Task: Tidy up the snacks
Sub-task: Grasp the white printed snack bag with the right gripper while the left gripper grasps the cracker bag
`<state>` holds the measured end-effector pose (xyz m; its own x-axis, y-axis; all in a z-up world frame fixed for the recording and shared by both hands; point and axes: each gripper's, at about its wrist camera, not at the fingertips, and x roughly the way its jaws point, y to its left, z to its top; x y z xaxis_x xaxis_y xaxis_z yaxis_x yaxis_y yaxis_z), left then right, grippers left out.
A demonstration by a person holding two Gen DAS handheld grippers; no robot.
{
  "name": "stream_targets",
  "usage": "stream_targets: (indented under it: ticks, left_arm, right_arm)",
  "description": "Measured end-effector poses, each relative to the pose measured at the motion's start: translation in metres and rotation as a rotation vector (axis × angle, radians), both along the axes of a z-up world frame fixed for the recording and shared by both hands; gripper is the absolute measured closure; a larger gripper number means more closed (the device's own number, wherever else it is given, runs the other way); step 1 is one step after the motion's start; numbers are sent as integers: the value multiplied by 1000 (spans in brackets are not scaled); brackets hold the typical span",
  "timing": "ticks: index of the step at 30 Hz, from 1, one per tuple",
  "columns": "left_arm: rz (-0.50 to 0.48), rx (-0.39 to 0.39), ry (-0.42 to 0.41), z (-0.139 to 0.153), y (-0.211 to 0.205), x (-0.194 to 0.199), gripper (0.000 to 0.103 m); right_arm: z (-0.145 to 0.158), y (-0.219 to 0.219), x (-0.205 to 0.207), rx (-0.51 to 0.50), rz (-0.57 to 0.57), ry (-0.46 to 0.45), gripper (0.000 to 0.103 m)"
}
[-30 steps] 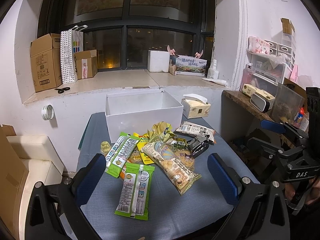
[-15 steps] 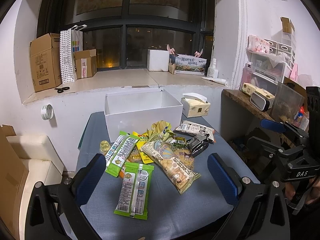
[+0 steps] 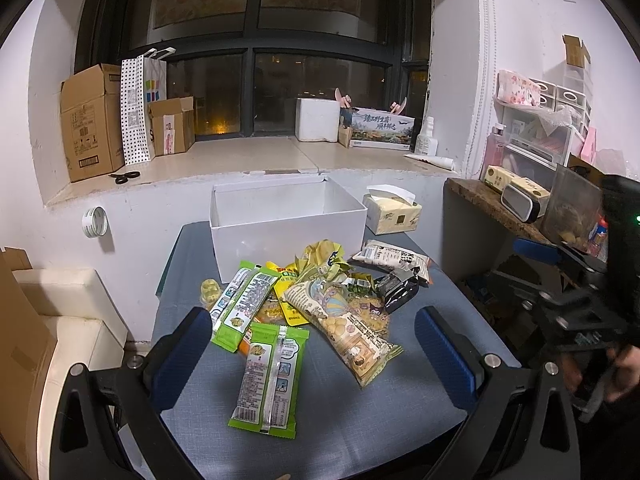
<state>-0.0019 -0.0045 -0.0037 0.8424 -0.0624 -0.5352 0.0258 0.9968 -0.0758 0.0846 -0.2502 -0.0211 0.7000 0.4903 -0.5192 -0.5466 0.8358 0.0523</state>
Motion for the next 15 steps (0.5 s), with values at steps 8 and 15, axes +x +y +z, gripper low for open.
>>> stream_targets:
  ticks: [8, 15]
  left_arm:
    - [3, -2, 9, -6, 4, 1, 0]
    - [16, -8, 24, -12, 10, 5, 0]
  right_arm:
    - [-32, -6, 103, -44, -21, 107, 0]
    - [-97, 3, 232, -199, -30, 282, 0]
